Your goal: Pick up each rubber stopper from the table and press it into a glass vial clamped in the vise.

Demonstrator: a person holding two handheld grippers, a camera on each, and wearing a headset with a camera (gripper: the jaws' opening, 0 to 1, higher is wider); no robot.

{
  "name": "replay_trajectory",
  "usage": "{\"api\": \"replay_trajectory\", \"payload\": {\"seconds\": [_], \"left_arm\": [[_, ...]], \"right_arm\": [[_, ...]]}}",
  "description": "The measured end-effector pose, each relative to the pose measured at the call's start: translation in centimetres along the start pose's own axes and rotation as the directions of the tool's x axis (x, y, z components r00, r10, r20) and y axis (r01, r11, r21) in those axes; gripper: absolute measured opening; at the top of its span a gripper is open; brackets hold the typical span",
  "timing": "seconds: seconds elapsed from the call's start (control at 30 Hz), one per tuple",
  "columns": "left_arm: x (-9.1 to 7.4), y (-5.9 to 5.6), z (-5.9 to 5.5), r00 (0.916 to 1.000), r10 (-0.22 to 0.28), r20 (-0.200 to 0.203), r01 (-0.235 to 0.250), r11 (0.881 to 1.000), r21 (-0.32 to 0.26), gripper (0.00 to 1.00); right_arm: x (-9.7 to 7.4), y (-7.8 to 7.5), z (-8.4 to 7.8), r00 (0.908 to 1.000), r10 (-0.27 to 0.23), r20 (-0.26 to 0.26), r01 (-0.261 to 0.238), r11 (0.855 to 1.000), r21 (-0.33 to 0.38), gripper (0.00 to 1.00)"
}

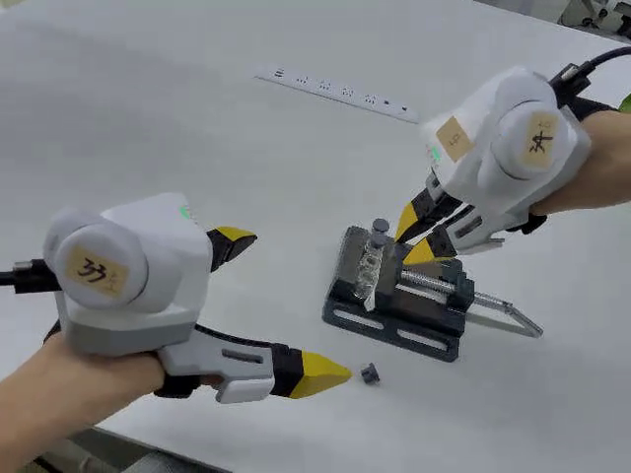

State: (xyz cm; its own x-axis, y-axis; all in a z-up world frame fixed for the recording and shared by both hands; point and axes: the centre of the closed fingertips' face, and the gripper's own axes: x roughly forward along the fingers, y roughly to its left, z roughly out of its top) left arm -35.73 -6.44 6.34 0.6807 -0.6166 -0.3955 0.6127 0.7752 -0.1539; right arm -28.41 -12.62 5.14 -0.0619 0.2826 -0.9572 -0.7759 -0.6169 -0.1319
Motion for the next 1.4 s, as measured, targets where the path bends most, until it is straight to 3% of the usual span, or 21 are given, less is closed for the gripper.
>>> {"api": "replay_trajectory", "payload": {"seconds": [0.37,0.47,1.4], "left_arm": [[-0.5,0.7,-0.1,0.9996,0.025,0.011,-0.025,1.0,-0.005,0.99],[-0.5,0.9,-0.3,0.9997,0.023,-0.002,-0.023,1.0,0.003,0.99],[-0.5,1.0,-1.0,0.9998,0.021,-0.006,-0.021,0.999,-0.028,0.98]], "right_arm": [[1.2,-0.8,0.1,0.9974,0.057,-0.043,-0.061,0.993,-0.105,0.05],[1.7,-1.2,0.0,0.9958,0.072,-0.056,-0.078,0.99,-0.121,0.05],[2.7,-1.3,0.1,0.983,0.151,-0.104,-0.162,0.982,-0.102,0.05]]}}
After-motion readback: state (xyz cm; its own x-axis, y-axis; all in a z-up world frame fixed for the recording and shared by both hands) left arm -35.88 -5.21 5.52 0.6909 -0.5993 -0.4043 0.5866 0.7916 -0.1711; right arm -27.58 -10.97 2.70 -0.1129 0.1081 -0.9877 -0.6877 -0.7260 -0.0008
